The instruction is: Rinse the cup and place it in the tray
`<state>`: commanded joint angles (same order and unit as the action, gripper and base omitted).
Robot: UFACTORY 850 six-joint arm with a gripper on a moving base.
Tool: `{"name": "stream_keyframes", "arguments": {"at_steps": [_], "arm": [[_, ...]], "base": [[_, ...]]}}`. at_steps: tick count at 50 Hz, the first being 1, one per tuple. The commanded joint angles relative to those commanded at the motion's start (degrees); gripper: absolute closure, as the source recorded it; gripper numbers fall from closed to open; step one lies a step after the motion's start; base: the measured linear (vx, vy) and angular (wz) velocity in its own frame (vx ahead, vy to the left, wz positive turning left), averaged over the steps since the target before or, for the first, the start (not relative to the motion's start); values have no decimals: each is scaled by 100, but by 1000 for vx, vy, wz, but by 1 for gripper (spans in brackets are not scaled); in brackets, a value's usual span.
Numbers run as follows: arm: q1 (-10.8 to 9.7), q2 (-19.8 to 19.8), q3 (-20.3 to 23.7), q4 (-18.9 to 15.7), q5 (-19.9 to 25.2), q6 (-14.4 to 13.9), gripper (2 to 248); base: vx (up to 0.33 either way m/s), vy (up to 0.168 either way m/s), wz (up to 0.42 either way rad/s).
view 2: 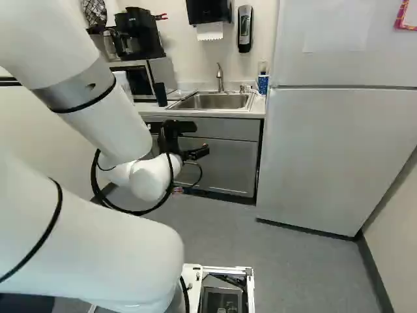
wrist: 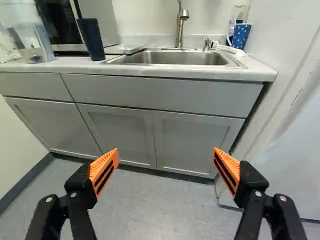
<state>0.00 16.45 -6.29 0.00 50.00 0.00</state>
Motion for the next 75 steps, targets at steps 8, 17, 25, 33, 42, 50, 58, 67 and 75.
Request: {"name": "stream_keyframes", "arguments": {"at_steps": [8,17,25,33,42,50,58,67,75], "arm": [[0,39,-84,0,0,0,3],[0,70,-188,0,0,0,3],[0,75,-301,0,0,0,3],[0,65,-420,0,0,0,3],[0,46,-562,0,0,0,3],[0,23,-692,0,0,0,3],[0,-6,-825,0,0,0,3],[0,-43,-978,0,0,0,3],[0,-81,-1118,0,0,0,3]], "base": [[0,0,0],[0,0,0],[0,0,0],[0,0,0],[0,0,0],[0,0,0],[0,0,0],[0,0,0],[0,0,0]]}}
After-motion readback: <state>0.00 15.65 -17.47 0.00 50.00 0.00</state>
